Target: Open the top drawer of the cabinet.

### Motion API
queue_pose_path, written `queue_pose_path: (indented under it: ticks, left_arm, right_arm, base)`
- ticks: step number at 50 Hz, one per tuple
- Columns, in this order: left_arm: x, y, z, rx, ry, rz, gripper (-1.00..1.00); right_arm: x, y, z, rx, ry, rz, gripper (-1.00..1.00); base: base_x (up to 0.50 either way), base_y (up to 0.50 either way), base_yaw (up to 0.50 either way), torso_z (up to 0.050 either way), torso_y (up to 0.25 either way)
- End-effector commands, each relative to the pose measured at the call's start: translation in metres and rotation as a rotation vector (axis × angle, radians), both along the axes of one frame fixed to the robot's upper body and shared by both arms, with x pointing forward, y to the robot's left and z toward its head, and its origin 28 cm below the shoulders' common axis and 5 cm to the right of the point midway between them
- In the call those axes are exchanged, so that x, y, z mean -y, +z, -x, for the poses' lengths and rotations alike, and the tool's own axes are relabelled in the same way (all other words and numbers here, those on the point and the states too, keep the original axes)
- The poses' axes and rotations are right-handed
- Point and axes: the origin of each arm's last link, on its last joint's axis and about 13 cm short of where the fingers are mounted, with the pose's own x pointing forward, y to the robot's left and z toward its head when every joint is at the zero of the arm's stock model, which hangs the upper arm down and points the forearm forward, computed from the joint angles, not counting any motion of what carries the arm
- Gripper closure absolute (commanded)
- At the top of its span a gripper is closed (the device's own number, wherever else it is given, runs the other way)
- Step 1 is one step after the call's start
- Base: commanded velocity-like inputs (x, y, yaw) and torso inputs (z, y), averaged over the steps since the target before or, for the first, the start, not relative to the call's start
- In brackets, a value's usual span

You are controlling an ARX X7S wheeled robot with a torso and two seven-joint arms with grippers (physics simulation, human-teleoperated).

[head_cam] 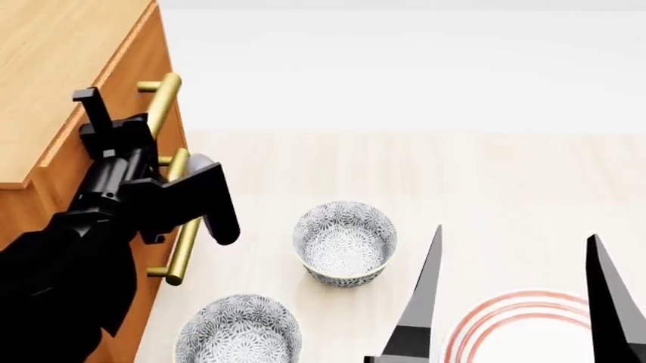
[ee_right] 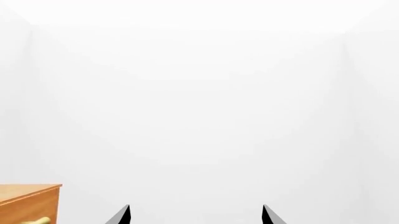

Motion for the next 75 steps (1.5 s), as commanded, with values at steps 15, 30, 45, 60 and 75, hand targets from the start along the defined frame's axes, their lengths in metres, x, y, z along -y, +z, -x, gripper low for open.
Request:
queue_pose_path:
  ticks: [15,30,45,60,75]
  left_arm:
    - [0.03,-0.001,0.011,0.003,-0.092,0.0,1.0]
    - [0.05,0.002,0.016,0.006,-0.145,-0.026,1.0]
    - [0.063,0.006,0.019,0.017,-0.171,-0.075,1.0]
    - [0.075,0.011,0.025,0.034,-0.202,-0.088,1.0]
    - [0.084,0.012,0.029,0.043,-0.224,-0.067,1.0]
  right_arm:
    - [0.001,0.001,0.001,0.007,-0.001,-0.003,-1.0]
    - [0.002,0.004,0.003,0.017,-0.002,-0.01,-1.0]
    - [0.003,0.004,0.004,0.018,-0.004,-0.011,-1.0]
    - [0.004,0.007,0.006,0.025,-0.009,-0.015,-1.0]
    - [0.005,0.01,0.008,0.036,-0.011,-0.018,-1.0]
  base:
    - [-0.01,0.0,0.0,0.0,0.004]
    - [-0.01,0.0,0.0,0.0,0.004]
    - [-0.01,0.0,0.0,0.0,0.004]
    - [-0.01,0.0,0.0,0.0,0.003]
    - [-0.01,0.0,0.0,0.001,0.005]
